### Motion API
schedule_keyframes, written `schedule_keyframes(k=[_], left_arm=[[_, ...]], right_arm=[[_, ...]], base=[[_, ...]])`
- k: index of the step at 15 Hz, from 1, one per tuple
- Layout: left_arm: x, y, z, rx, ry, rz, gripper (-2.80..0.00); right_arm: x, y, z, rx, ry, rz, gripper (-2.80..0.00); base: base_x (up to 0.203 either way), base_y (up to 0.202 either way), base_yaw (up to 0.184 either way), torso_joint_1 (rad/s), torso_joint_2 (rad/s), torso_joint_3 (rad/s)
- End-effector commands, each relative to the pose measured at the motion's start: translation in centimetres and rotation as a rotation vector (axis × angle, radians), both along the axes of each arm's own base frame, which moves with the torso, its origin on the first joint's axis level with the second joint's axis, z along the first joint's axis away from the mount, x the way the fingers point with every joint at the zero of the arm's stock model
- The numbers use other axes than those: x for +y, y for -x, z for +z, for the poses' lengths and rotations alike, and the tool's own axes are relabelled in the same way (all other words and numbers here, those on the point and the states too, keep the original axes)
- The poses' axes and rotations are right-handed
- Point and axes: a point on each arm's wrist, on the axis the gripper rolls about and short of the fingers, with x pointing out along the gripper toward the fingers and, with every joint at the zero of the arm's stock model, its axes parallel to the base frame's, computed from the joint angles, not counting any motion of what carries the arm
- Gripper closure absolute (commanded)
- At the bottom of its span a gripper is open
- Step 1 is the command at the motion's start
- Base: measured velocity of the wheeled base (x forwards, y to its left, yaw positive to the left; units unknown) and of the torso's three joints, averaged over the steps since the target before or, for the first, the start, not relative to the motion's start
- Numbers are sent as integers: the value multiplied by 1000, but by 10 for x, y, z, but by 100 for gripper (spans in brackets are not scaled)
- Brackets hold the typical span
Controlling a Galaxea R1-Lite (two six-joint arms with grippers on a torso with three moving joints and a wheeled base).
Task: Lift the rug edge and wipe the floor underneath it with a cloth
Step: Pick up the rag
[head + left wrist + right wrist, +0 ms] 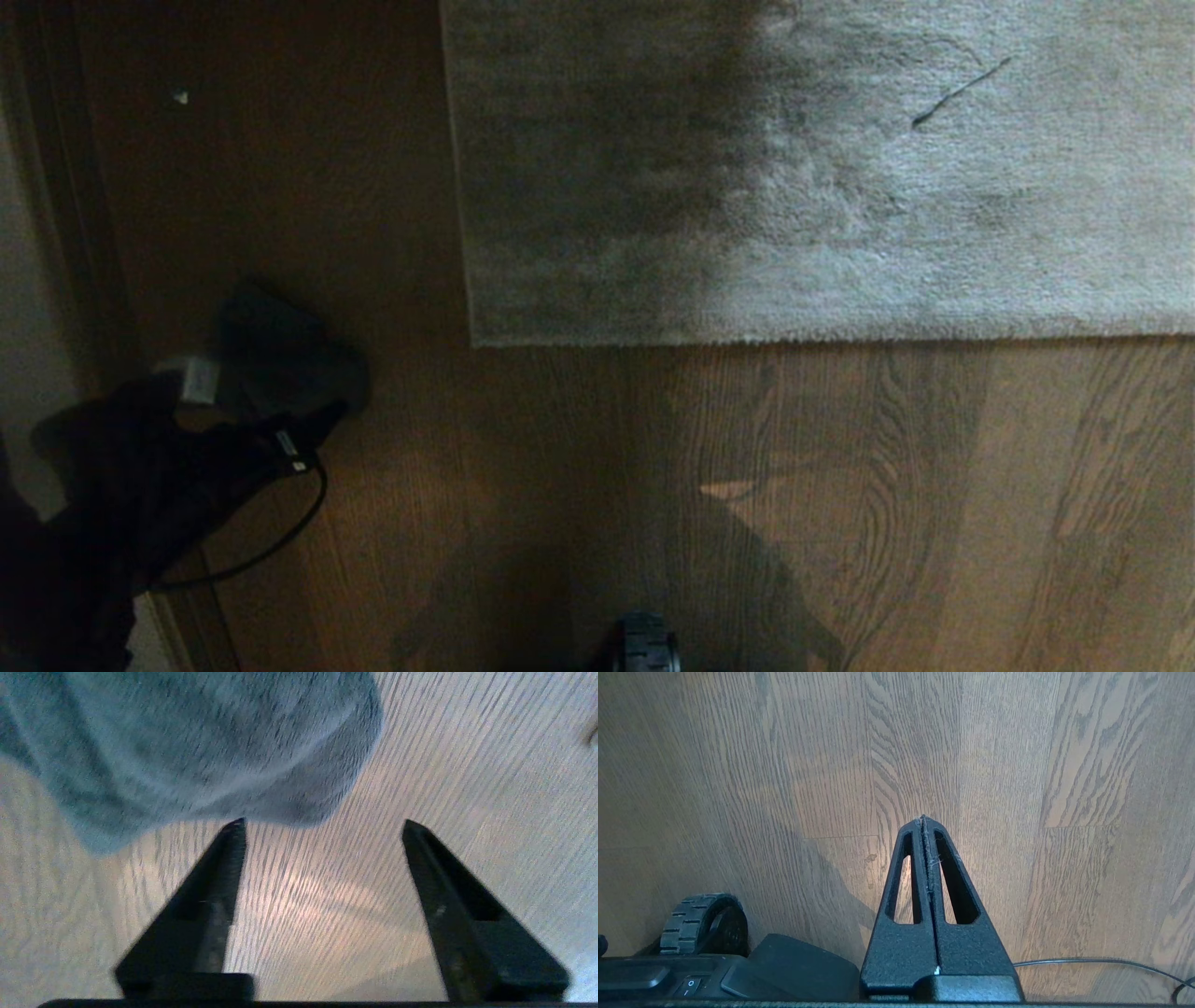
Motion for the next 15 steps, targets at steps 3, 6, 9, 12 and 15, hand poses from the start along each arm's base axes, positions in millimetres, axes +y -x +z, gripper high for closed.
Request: schedule_keyframes(k=[3,6,9,12,15], left_arm=[[0,-24,-2,-34,17,-6,-280],[5,-44,-1,-72,20,5,-280],[14,-60,6,-124,13,24,-280],[23,-68,14,-154,-1,19,-280],[30,-69,16,-167,-15,14,-280]], right_arm=[[0,0,0,1,0,-1,0],[0,0,0,0,0,-1,0],[0,0,0,0,0,-1,0],[0,0,0,-1,0,0,0],[0,0,0,-1,0,-1,0]], base=[[0,0,0,0,0,0],[0,0,0,0,0,0],[0,0,0,0,0,0],[0,0,0,0,0,0],[0,0,0,0,0,0]])
